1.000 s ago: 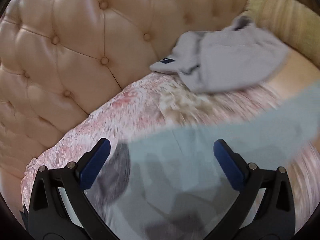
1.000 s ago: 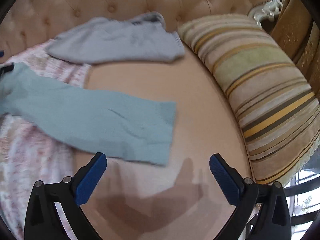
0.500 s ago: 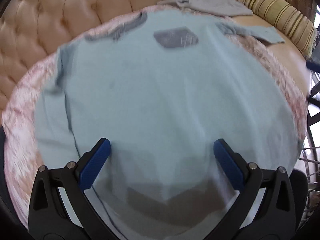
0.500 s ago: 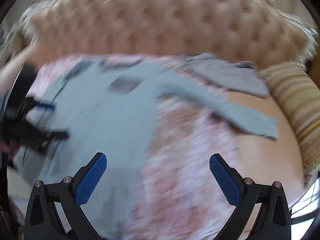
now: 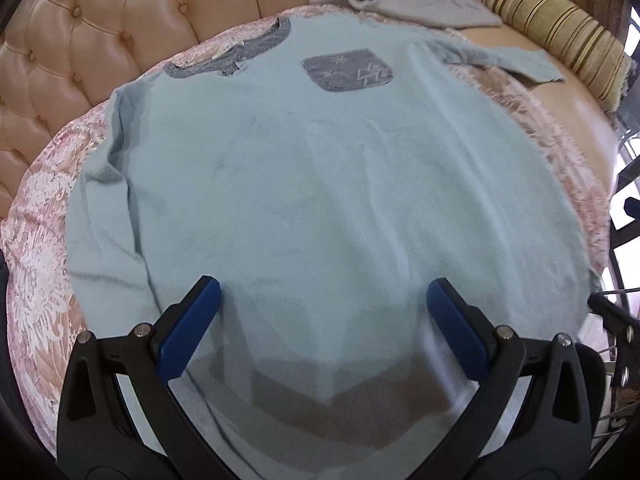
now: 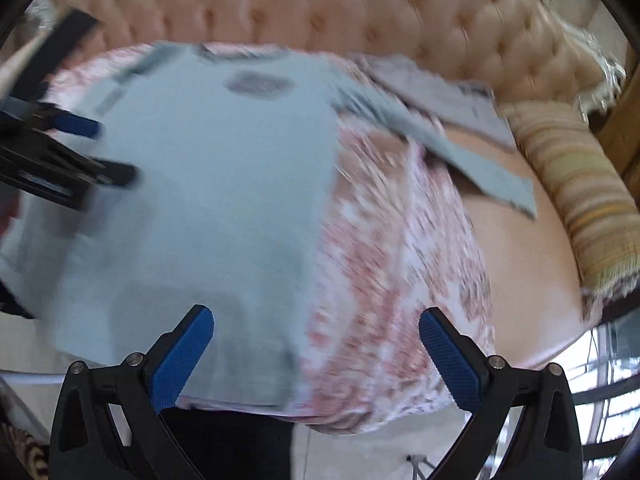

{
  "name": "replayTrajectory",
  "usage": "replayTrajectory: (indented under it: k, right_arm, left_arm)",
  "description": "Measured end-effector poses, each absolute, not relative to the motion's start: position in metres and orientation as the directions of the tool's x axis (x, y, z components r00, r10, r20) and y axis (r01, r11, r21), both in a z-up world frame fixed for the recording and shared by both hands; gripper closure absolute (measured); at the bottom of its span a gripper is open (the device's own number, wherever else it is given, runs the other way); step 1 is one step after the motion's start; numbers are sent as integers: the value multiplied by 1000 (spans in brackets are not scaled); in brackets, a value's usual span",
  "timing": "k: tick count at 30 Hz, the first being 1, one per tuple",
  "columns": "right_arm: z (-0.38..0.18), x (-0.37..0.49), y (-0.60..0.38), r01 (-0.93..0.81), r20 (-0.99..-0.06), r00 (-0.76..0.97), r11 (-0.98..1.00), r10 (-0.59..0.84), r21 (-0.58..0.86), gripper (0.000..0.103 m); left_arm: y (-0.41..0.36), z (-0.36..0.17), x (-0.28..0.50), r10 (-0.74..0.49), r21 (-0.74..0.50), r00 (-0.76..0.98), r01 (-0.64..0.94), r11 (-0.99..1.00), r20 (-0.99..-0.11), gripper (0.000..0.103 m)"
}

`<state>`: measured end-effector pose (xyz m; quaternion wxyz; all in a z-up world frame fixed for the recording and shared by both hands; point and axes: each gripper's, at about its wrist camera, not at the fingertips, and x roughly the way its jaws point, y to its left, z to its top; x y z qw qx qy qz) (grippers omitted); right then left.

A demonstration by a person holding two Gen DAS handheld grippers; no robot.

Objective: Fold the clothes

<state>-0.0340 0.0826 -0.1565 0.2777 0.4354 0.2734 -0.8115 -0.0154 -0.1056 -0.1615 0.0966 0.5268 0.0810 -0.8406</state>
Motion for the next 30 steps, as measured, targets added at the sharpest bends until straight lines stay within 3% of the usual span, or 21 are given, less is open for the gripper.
replayTrajectory:
  k: [6,11,17,20,24,30]
  right_arm:
    - [-138,-1,23,765,-850,-395,-637,-350,-93,0]
    - [-147,37,-33,861,-873,-280,-506,-399,-45,0]
    - [-151,84,-65,937,-810,70,-240,-582,253,0]
    - [-162,81,-66,890,-748,203,-200,-632,411,0]
    - [-185,57,-57,718,-572,348,-181,-743,673,0]
    - [-204,58,-57,669,-580,362,-231,-730,707,0]
  left_arm:
    - [-138,-121,61,-32,-137,-559,258,-956,-829,0]
    - [-180,-101,132,-89,-130,-593,317,-939,-801,0]
    - [-209,-99,195,-126,-144,-597,384,-912,-792,0]
    - [-208,-110,202,-157,-102,-569,396,-912,-808,0]
    - [-200,-119,200,-191,-41,-540,387,-921,-820,0]
    - [-196,-127,196,-200,-11,-521,374,-927,-830,0]
